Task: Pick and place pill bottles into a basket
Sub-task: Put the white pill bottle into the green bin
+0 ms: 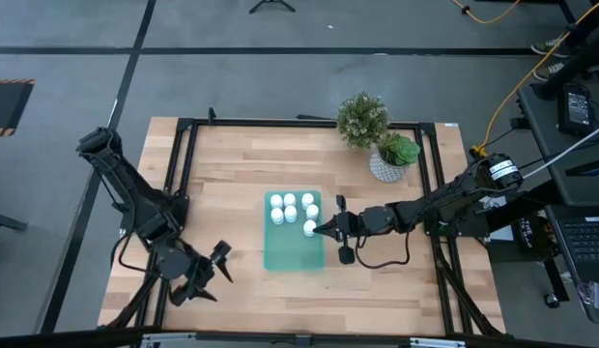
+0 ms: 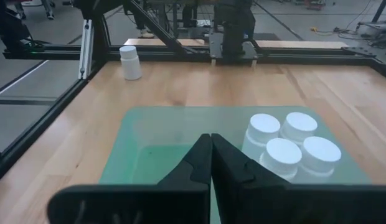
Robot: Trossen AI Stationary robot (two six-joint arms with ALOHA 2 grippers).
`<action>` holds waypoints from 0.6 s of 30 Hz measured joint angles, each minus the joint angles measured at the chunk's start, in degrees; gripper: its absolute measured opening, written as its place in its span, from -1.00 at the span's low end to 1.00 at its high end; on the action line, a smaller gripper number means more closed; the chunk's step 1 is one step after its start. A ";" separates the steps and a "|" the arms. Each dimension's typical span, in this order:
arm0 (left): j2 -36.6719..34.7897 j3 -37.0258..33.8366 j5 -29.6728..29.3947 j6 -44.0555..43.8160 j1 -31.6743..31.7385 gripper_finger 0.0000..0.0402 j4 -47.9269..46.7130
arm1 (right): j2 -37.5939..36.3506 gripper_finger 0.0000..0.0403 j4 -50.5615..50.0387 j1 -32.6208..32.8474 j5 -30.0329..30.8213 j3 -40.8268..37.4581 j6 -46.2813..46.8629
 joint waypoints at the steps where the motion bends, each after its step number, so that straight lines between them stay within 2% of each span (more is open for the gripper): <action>1: 0.02 0.00 -0.02 -1.08 -0.49 0.36 0.21 | 0.00 -0.96 0.00 0.00 0.00 0.00 0.00; 11: 0.02 0.00 -0.10 -8.54 -3.65 0.36 -7.07 | 0.02 -0.96 0.02 0.00 1.91 0.00 0.19; 18: 0.65 -0.02 -3.87 -18.54 -3.88 0.34 -9.57 | 0.02 -0.96 0.00 -0.02 2.11 0.00 1.91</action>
